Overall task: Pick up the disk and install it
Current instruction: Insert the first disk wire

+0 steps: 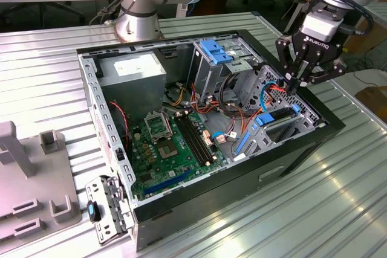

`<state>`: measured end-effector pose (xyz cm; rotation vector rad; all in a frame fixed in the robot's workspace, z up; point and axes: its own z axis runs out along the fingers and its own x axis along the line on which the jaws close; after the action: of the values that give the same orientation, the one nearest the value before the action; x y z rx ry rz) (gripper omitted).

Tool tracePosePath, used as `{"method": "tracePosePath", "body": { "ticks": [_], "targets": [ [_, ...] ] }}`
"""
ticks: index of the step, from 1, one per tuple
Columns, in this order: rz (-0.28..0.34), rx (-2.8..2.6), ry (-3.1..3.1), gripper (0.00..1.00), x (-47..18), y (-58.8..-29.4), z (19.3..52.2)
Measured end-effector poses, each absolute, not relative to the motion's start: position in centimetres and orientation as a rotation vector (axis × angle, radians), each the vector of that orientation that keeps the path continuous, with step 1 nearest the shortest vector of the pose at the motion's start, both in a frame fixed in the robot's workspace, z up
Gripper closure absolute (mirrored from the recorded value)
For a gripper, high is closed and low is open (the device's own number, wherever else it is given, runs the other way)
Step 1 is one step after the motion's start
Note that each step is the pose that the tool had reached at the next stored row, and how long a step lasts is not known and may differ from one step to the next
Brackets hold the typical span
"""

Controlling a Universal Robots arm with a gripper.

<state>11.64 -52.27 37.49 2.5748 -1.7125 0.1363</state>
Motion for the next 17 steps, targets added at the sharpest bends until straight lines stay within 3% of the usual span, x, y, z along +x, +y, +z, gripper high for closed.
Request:
{"method": "tracePosePath", "body": {
  "ticks": [17],
  "targets": [
    [0.129, 2.395, -1.944, 0.84, 11.64, -52.27, 37.28]
  ]
}}
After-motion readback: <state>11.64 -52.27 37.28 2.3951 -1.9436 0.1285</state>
